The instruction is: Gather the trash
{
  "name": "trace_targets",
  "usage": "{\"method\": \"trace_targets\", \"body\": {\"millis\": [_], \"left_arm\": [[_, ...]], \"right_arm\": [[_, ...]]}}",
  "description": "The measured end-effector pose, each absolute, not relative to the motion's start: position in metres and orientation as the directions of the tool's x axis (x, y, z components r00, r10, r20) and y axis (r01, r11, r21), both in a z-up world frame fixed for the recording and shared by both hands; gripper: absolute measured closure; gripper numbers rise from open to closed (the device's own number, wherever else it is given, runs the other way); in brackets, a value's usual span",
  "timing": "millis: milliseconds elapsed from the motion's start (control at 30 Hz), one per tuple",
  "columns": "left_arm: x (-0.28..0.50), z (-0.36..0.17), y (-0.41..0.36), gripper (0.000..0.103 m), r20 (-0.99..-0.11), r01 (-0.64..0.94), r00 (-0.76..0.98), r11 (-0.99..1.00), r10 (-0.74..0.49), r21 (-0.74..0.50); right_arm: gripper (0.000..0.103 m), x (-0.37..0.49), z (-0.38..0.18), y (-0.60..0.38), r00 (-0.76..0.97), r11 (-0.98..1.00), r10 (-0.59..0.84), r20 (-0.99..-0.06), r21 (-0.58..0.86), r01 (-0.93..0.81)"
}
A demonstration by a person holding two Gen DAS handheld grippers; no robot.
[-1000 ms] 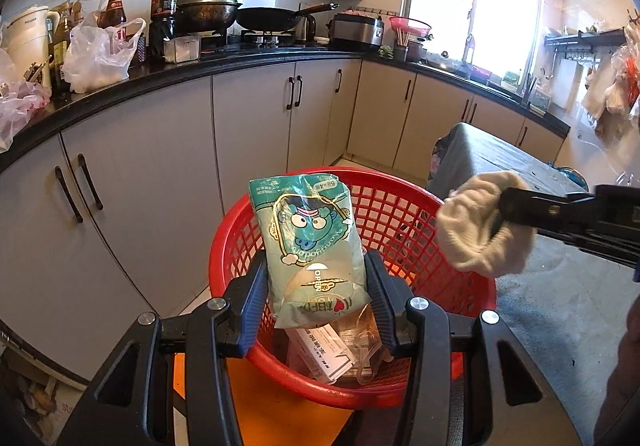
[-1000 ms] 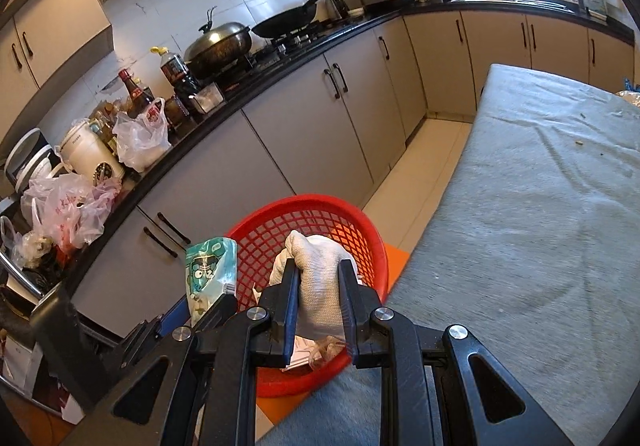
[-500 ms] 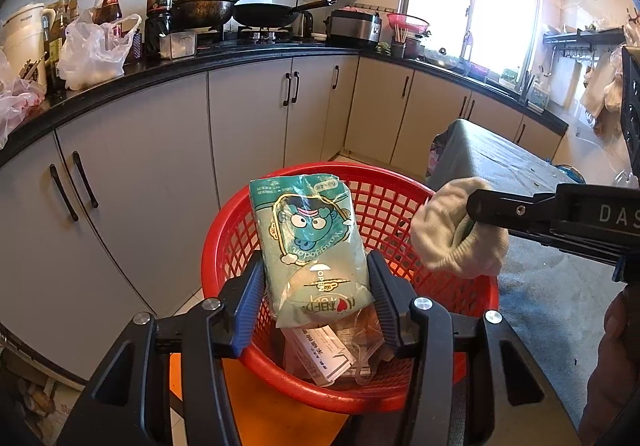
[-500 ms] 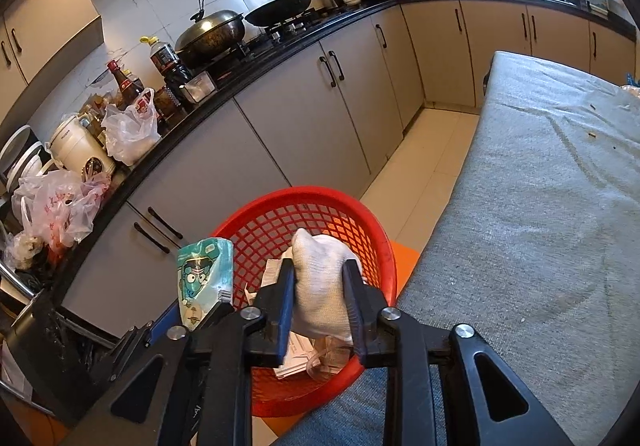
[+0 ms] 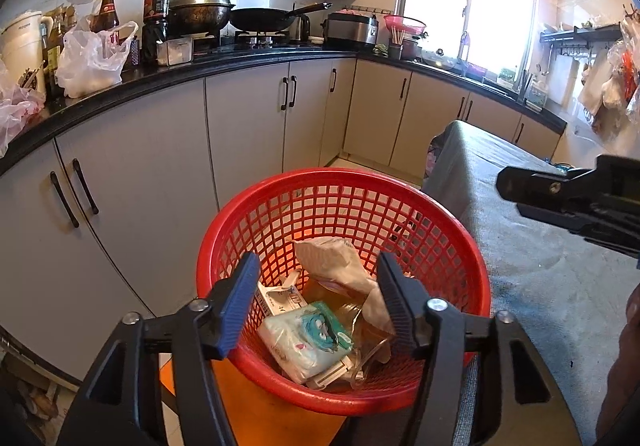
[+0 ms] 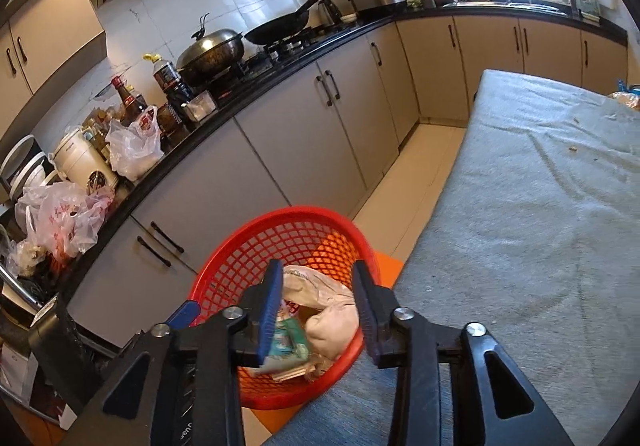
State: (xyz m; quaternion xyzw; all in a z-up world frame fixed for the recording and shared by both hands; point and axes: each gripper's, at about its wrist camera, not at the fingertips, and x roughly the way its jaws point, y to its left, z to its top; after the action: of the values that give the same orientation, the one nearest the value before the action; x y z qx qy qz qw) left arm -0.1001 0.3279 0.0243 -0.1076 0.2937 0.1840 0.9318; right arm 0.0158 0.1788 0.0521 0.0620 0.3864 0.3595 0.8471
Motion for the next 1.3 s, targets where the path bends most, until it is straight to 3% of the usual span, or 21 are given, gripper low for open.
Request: {"method": "trace_targets", "body": {"millis": [133,400,600,867,1033,1167,1300], "left_arm": [[-0.101,0.029,0.324,0.033,-0.580,-0.406,0.761,0.910,0.289,-0.079],[-0.110,0.048,0.311,0.017,-0.537,-0.417,0.778,0.907,0.326,-0.054],[-0.121,0.061,0.296,0.008,-0.497,-0.439,0.778,0.899,0.384,0.007],[-0.139,0.073,0.273,0.000,-0.471,-0.484,0.759,0.873,0.450,0.053],[-0.152,0.074,0.258,0.000,-0.447,-0.499,0.743,0.857,0.498,0.126],[-0.177,0.076,0.250,0.000,-0.432,-0.442,0.798,0.895,0.420,0.055],[-0.202,0.075,0.236,0.000,-0.381,-0.474,0.807,0.879,0.452,0.039]], "right_arm": [[0.053,0.011,0.059,0.167,0.471,0.746,0.647,-0.600,0.369,-0.554],[0.020,-0.006,0.074,0.139,0.554,0.784,0.605,-0.572,0.306,-0.540],[0.009,-0.026,0.078,0.118,0.594,0.806,0.569,-0.568,0.243,-0.540],[0.004,-0.056,0.080,0.076,0.663,0.844,0.505,-0.553,0.155,-0.513],[0.001,-0.079,0.080,0.047,0.715,0.876,0.442,-0.542,0.088,-0.475],[0.000,-0.102,0.081,0.026,0.762,0.900,0.384,-0.521,0.028,-0.435],[0.000,-0.123,0.075,0.011,0.799,0.922,0.312,-0.514,-0.039,-0.385]]}}
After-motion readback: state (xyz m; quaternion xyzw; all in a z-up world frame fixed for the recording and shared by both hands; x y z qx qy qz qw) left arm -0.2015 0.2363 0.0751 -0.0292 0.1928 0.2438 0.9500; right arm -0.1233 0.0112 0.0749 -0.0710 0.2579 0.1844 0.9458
